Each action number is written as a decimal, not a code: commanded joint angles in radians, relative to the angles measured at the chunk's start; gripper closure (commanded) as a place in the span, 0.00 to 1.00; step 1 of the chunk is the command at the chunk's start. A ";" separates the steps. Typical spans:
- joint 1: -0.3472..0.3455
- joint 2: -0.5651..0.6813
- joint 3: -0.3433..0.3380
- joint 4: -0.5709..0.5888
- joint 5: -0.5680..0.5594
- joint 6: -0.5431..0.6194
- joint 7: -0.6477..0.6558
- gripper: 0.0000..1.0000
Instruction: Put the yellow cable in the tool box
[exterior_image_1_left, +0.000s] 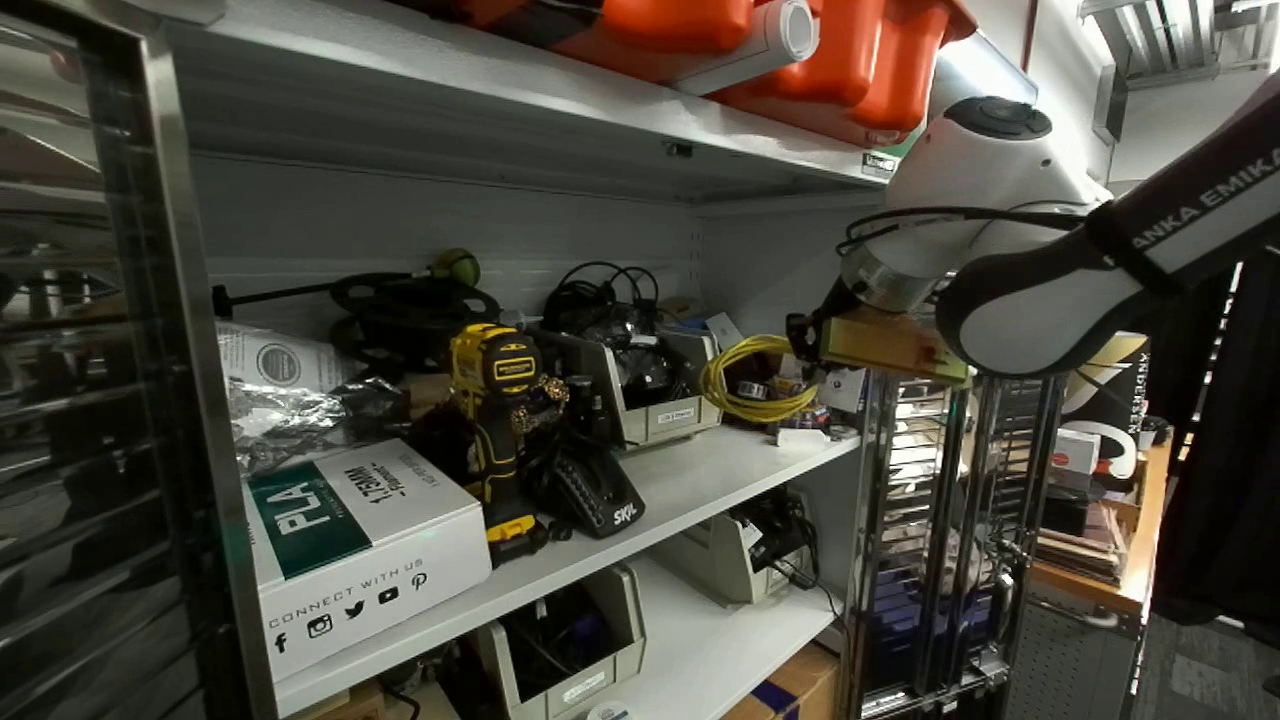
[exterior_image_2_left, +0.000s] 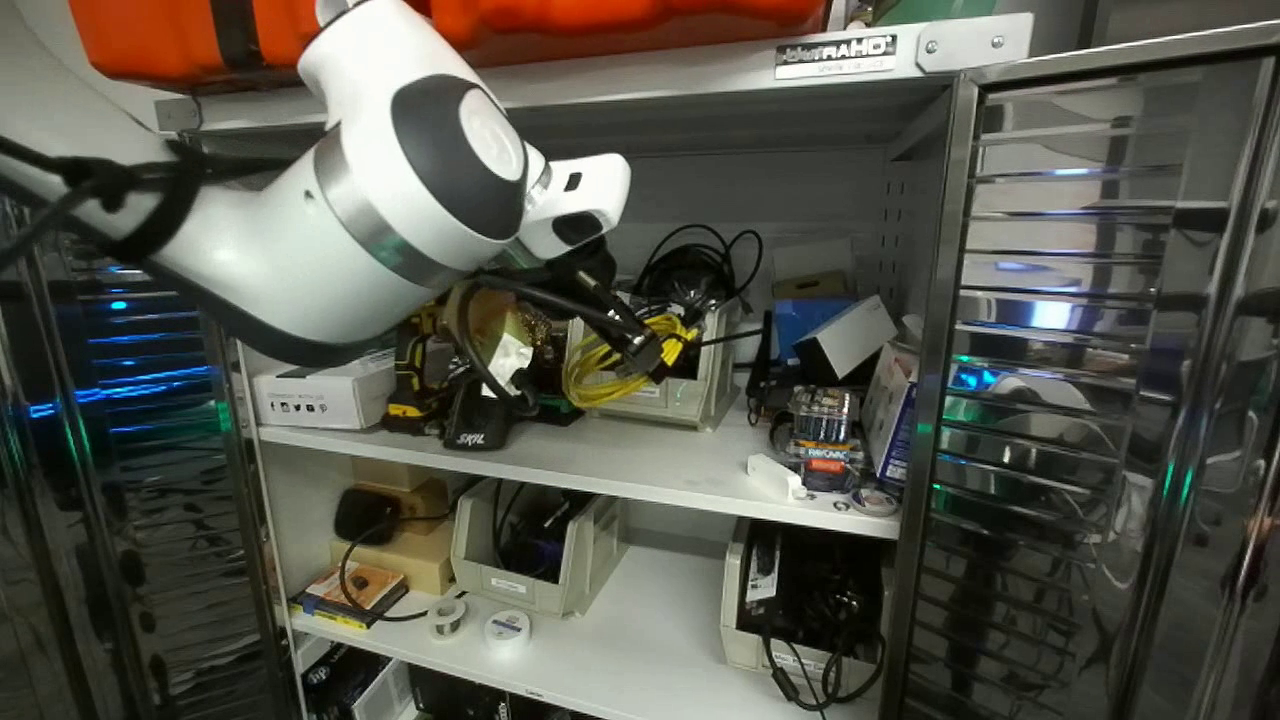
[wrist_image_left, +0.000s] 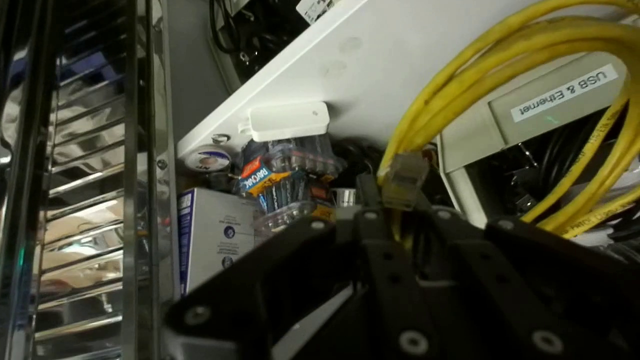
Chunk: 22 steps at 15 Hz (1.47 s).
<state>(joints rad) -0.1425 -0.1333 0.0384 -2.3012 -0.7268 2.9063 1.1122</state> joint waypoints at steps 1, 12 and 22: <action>-0.044 0.141 0.040 0.190 -0.207 0.026 0.205 0.91; 0.056 0.403 0.026 0.577 -0.609 -0.019 0.699 0.91; 0.115 0.520 0.019 0.700 -0.714 -0.042 0.802 0.91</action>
<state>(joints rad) -0.0605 0.3689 0.0726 -1.6733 -1.3693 2.8895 1.8515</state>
